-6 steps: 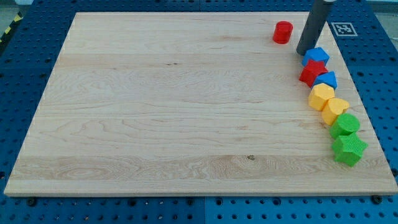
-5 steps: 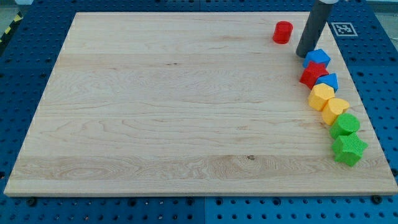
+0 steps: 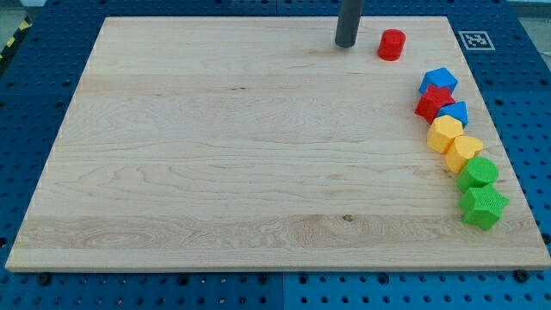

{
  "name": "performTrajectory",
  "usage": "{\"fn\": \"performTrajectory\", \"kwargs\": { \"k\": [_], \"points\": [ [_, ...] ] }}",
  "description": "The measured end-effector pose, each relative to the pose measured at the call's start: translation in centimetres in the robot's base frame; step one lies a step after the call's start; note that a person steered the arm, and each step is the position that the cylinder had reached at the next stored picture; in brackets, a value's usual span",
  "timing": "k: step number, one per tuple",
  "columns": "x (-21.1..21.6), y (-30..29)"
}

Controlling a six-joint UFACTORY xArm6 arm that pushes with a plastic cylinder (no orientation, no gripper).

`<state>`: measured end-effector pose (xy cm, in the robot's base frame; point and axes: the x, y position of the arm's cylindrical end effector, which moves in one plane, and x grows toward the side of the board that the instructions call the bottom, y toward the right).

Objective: Slide the red circle down a bit

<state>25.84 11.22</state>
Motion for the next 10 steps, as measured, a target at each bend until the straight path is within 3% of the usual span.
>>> {"fn": "performTrajectory", "kwargs": {
  "k": [5, 9, 10],
  "points": [
    [-0.3, 7.8],
    [-0.2, 9.9],
    [1.6, 10.0]
  ]
}}
